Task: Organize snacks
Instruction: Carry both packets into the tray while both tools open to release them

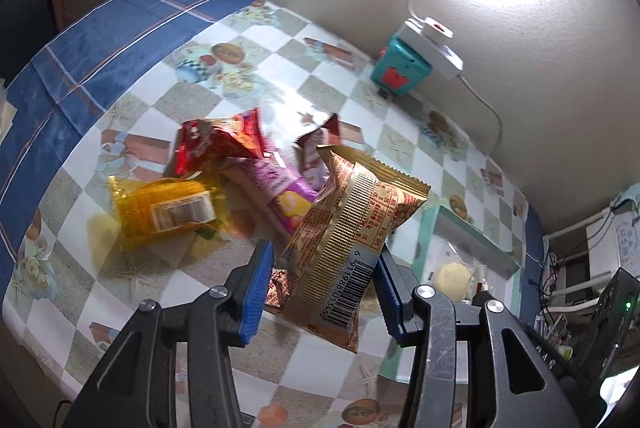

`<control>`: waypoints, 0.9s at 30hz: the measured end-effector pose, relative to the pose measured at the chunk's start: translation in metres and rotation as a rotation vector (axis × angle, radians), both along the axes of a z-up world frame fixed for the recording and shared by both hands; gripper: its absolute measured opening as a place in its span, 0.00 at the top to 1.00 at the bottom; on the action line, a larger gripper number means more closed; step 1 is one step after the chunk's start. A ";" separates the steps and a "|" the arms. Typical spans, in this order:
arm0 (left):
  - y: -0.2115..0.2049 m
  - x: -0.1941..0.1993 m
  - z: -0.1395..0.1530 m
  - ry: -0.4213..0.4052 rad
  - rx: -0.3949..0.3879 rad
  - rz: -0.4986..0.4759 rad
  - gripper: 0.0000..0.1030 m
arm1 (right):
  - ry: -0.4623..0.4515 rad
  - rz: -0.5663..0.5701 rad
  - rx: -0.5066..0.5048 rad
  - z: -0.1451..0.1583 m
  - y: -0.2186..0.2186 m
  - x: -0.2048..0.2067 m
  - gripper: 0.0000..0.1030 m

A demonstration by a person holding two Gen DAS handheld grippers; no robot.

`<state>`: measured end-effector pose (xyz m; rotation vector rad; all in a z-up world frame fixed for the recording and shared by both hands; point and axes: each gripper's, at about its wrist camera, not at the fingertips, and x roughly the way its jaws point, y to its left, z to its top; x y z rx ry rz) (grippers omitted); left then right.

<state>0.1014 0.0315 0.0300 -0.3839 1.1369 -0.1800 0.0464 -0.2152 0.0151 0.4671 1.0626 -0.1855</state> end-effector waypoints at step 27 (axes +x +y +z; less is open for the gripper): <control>-0.177 -0.045 0.007 -0.047 0.127 -0.373 0.51 | 0.008 -0.391 -0.014 0.010 -0.155 -0.087 0.47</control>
